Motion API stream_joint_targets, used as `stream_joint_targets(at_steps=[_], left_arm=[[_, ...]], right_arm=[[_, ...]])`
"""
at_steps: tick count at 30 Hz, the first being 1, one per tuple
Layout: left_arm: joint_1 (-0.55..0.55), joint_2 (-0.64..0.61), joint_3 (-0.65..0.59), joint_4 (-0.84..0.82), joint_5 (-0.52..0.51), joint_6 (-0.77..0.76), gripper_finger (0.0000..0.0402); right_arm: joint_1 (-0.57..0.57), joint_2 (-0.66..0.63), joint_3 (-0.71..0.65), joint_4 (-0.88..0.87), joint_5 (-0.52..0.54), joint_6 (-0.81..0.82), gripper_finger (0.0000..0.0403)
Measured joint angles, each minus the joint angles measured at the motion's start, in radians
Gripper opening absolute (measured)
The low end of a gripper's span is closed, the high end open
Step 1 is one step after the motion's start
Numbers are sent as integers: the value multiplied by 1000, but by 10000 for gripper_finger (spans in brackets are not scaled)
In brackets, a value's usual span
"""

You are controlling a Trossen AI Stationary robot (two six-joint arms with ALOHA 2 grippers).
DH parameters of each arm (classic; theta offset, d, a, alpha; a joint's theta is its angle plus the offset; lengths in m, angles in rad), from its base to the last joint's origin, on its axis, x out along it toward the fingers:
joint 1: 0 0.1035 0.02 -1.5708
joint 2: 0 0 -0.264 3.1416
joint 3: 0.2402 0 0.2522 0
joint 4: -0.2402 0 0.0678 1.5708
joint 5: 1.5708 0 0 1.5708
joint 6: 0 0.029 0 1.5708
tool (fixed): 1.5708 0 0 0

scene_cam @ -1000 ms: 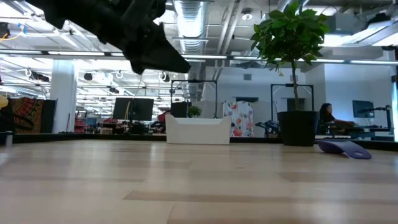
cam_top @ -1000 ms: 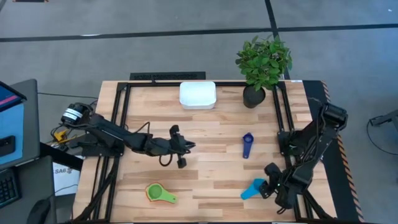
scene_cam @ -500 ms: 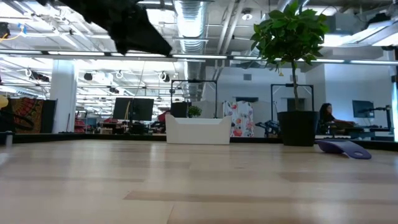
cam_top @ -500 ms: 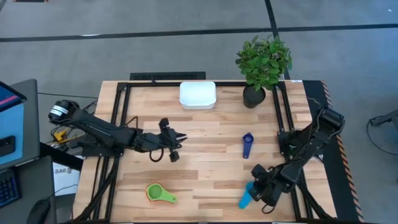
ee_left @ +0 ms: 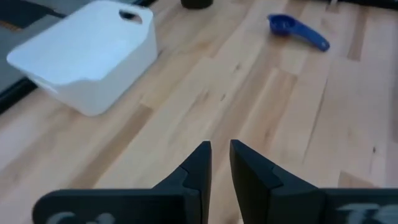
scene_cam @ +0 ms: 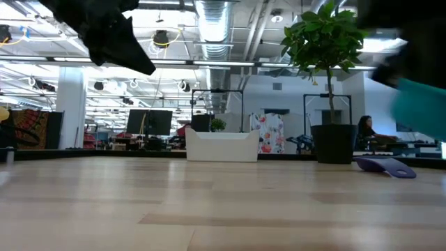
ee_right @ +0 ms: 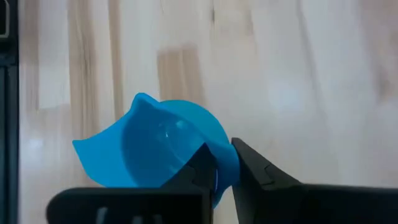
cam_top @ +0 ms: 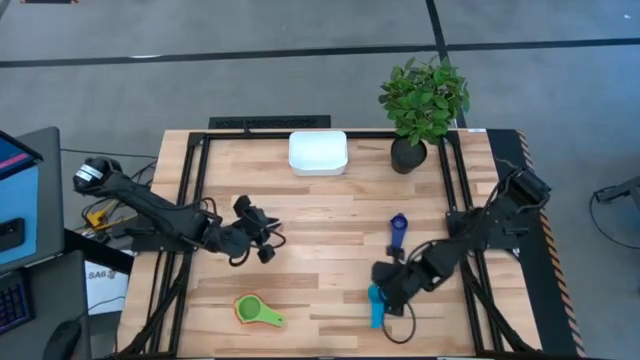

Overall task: Nest measuring cups in basket
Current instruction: Stack the light blue measuring cup into the green measuring cup

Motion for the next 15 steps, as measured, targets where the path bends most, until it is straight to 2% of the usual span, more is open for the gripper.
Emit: stream_joint_targets(at_steps=[4,7,11,15], left_arm=[[-38,0,0,-56,32,-96,47],[-69,16,0,-5,33,-133,47],[-79,78,0,183,11,-51,47],[-44,183,0,382,-44,61,50]], right_arm=[[-80,0,52,10,0,-215,34],[-141,0,83,14,13,-299,35],[-235,0,94,64,54,-310,44],[-338,14,95,152,84,-204,43]])
